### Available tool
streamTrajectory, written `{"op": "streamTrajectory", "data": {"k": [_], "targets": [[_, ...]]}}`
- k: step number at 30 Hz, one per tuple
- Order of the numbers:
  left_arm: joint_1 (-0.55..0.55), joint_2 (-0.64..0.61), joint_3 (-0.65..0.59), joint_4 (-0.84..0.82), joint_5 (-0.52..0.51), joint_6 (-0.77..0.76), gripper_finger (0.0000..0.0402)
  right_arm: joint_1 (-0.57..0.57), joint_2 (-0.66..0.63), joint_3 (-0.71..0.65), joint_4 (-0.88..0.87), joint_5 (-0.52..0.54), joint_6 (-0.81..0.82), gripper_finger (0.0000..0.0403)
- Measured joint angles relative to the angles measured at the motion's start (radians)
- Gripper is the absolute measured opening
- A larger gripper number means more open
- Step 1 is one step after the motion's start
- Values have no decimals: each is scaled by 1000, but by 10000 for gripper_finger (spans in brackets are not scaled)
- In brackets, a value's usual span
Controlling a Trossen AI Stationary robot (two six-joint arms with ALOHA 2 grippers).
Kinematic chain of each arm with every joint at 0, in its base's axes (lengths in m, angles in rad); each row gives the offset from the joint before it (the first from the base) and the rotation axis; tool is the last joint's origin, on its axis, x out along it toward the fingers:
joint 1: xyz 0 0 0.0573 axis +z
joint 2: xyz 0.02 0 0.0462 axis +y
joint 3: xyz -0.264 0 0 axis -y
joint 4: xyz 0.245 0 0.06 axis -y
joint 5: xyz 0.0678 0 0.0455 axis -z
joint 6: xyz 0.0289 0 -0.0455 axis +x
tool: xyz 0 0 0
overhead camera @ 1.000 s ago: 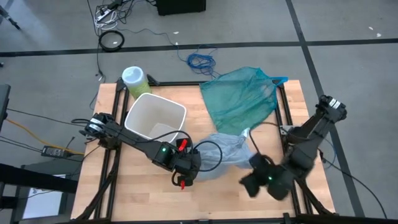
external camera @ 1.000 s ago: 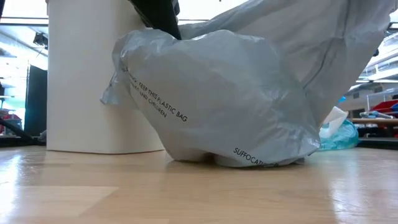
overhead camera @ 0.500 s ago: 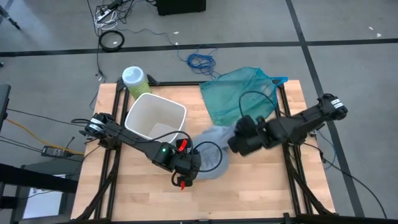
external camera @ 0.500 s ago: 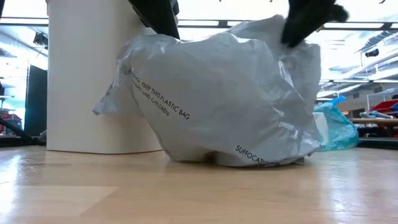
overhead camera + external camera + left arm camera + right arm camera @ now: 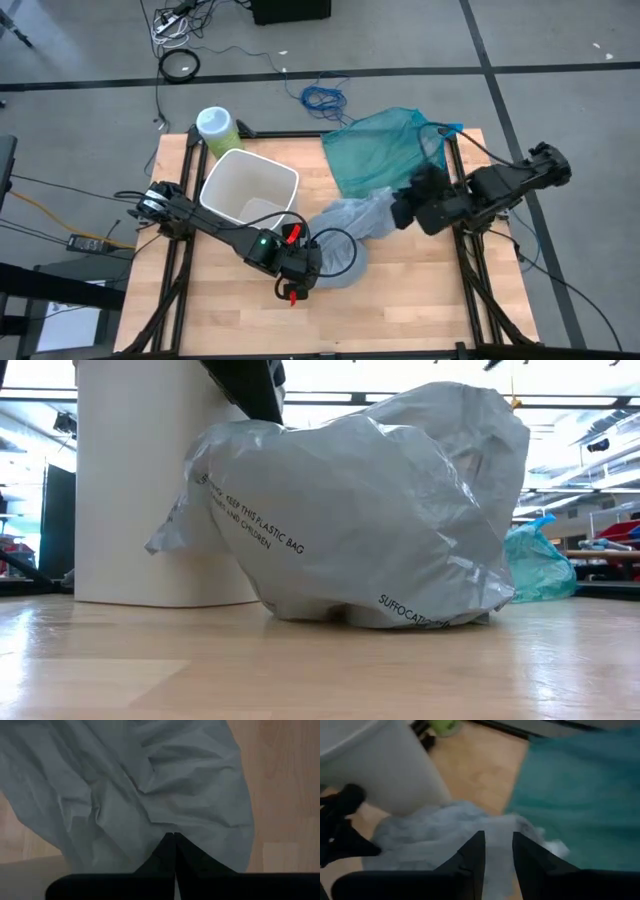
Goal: Place trash/remove bag and relplace
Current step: Close the light blue trash bag
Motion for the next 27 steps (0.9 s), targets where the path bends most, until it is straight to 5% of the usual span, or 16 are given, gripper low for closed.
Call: {"op": "streamTrajectory", "data": {"k": [6, 18, 27], "targets": [[0, 0, 0, 0, -19, 2, 5, 101, -22, -100, -82, -123, 241, 91], [3, 0, 0, -3, -41, 50, 5, 330, 2, -339, 67, 102, 717, 96], [3, 0, 0, -1, -40, 49, 5, 349, 1, -411, 123, 148, 734, 98]]}}
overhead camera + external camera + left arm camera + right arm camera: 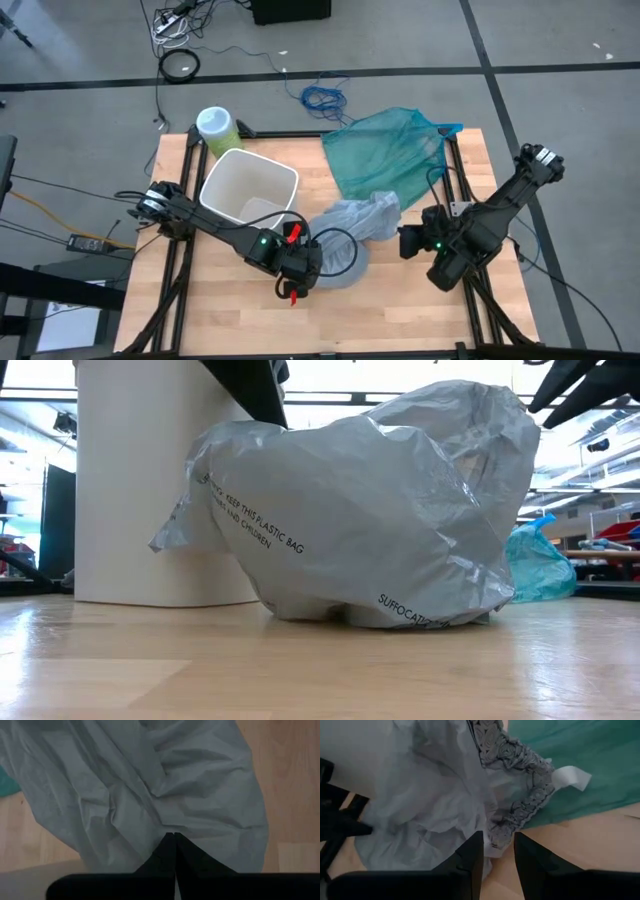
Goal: Place trash/remove bag and relplace
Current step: Close the light blue trash bag
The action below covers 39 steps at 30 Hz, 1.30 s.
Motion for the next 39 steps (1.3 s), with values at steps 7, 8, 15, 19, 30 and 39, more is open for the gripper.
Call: {"op": "streamTrajectory", "data": {"k": [7, 8, 15, 19, 30, 39], "targets": [[0, 0, 0, 3, 0, 0, 5, -23, 0, -7, 20, 1, -49, 100], [0, 0, 0, 3, 0, 0, 5, -29, 0, -7, 20, 1, -58, 101], [0, 0, 0, 6, 0, 0, 5, -96, 8, -7, 66, -6, -166, 102], [0, 0, 0, 11, 0, 0, 5, -142, 12, -7, 110, -60, -265, 87], [0, 0, 0, 11, -5, -4, 5, -147, 12, 94, 156, -101, -370, 1], [0, 2, -50, 120, -31, -12, 5, -102, 12, 368, 71, -103, -556, 0]]}}
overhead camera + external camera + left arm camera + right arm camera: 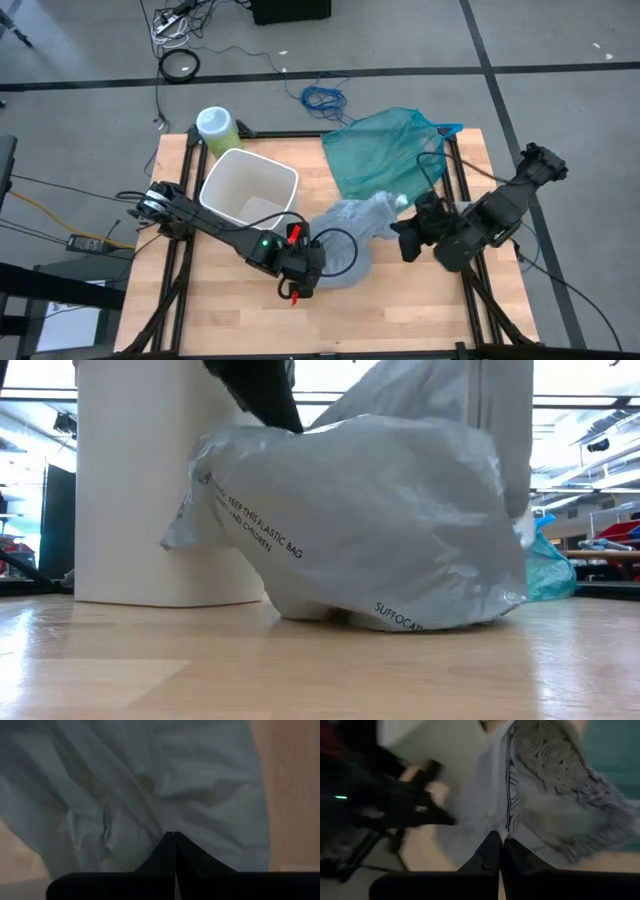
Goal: Place trash/remove bag and relplace
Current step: Close the light blue trash bag
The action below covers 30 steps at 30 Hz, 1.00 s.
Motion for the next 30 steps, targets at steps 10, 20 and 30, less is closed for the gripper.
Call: {"op": "streamTrajectory", "data": {"k": [10, 20, 30], "targets": [[-1, 0, -178, 116, 56, -65, 5, 23, 0, 285, 2, 124, -323, 0], [-1, 0, -198, 154, 71, -73, 5, 23, -1, 413, 84, 324, -648, 0], [-2, 0, -199, 171, 82, -123, 5, 38, 23, 415, 421, 602, -1225, 0]]}}
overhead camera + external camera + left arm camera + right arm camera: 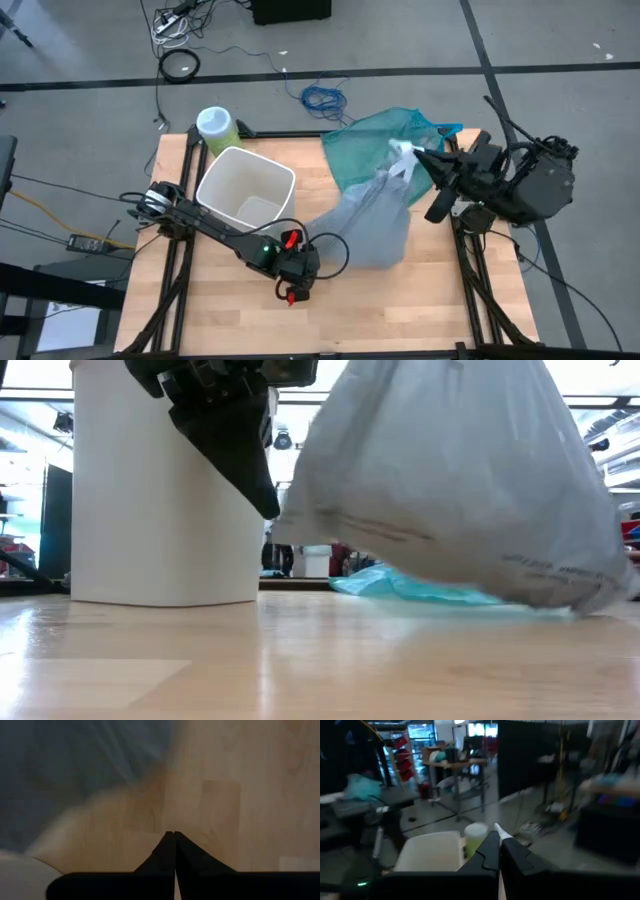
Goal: Place trash/remove bag and relplace
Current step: Close the light blue trash bag
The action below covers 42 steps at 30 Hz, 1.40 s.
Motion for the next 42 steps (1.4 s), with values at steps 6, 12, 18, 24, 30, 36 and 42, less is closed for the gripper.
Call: {"op": "streamTrajectory", "data": {"k": [6, 12, 18, 24, 30, 36, 42], "targets": [[1, 0, 0, 4, -1, -1, 5, 18, 53, -1, 434, 17, -628, 0], [1, 0, 63, -50, 19, -15, 5, 54, 65, -7, 550, 213, -655, 0], [33, 0, 251, -113, -88, 168, 5, 113, 72, -8, 508, 215, -409, 0], [73, 0, 473, -110, -109, 284, 5, 227, 91, -10, 510, 213, -193, 0], [99, 0, 708, -112, -129, 355, 5, 339, 132, -10, 508, 209, -110, 0], [109, 0, 943, -138, -130, 463, 5, 382, 138, -10, 511, 210, -41, 0], [108, -79, 979, -59, -143, 525, 5, 400, 132, -10, 516, 213, -61, 0]]}}
